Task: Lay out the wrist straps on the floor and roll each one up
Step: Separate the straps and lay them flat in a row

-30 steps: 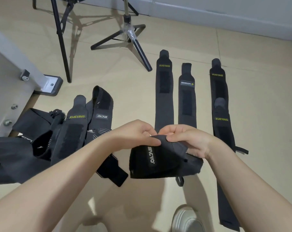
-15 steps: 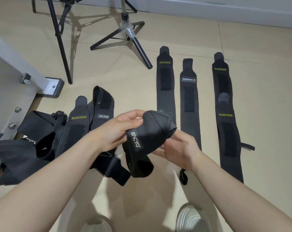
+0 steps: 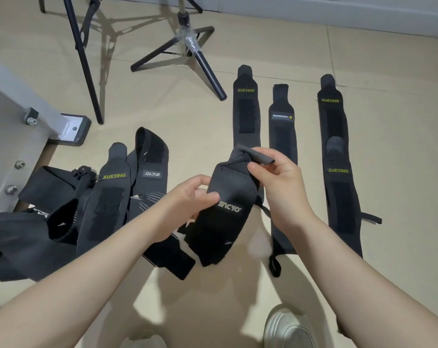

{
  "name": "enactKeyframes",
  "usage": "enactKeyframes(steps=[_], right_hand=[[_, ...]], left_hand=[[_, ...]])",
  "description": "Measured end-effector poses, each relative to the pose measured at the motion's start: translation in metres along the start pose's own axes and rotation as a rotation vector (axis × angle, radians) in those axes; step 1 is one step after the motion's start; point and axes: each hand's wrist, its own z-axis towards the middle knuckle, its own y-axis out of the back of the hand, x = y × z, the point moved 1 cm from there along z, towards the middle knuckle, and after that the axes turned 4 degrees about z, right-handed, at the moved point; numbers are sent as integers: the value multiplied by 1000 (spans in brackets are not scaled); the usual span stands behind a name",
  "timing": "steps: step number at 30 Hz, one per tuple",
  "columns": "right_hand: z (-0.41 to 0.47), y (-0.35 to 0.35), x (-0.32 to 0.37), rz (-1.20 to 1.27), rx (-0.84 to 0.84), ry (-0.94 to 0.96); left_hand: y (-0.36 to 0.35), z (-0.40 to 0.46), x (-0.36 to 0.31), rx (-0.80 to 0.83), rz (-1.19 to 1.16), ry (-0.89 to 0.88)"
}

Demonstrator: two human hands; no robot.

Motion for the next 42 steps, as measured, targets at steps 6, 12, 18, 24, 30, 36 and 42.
enactKeyframes(steps=[6, 12, 18, 24, 30, 36, 42], right_hand=[[13, 2, -3, -190, -39, -67], [19, 14, -13, 106, 8, -746], [24, 17, -7, 210, -19, -585], [24, 17, -6, 154, 15, -339], [34, 12, -9, -24, -107, -159], [81, -34, -6, -55, -147, -61], [150, -65, -10, 148, -89, -89]], left_hand=[[-6, -4, 0, -15, 70, -86], [-8, 0, 8, 2, 108, -74], [-9, 5, 15, 51, 165, -48], [-11, 7, 16, 62, 178, -48], [-4, 12, 25, 27, 194, -21], [9, 22, 43, -68, 89, 84], [23, 48, 69, 38, 135, 169]])
